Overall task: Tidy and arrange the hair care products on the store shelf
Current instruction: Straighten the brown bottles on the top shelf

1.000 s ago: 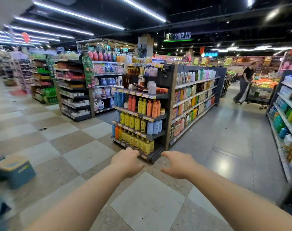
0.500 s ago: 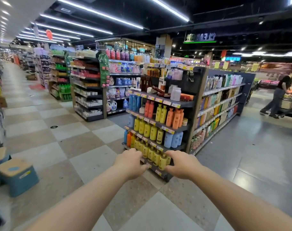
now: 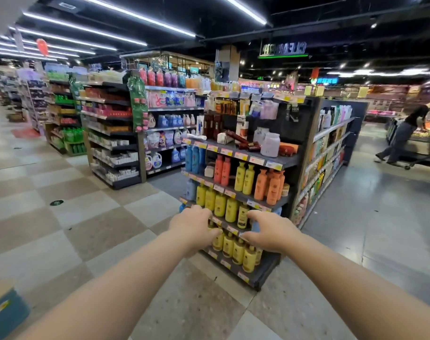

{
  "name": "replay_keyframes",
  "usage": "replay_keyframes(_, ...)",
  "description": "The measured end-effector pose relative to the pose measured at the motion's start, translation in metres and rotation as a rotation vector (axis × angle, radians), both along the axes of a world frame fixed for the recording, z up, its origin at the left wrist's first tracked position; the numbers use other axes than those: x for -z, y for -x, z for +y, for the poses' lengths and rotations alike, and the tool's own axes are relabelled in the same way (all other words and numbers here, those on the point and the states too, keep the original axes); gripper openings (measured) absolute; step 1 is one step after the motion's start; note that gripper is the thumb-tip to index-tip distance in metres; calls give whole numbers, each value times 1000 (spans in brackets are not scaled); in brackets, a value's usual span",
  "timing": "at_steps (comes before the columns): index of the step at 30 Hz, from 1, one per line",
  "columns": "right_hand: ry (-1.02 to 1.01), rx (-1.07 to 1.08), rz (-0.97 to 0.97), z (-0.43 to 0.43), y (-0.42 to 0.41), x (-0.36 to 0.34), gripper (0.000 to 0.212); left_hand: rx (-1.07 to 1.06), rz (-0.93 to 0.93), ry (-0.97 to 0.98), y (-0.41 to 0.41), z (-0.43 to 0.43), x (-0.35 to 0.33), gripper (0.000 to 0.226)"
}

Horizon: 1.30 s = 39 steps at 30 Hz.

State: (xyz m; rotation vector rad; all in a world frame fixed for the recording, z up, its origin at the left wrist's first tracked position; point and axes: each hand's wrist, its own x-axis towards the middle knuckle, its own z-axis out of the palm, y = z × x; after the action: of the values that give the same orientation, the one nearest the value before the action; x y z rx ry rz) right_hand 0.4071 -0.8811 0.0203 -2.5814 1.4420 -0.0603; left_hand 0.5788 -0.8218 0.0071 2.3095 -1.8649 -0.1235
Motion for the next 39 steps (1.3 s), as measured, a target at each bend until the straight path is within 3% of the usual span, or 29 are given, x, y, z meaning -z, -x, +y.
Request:
replay_keyframes(16,10,-89,-53,-290,-172,-15,62,-89,12,42,-164,-262,-20,51)
replay_keyframes(28,41,-39,-36,-427,-266,-13,59,16,19,40,-261,-435,-11,53)
replay_keyframes(39,13,59,-159,-549,-406,-9,59,125,22,64,-415,-569,-17,55)
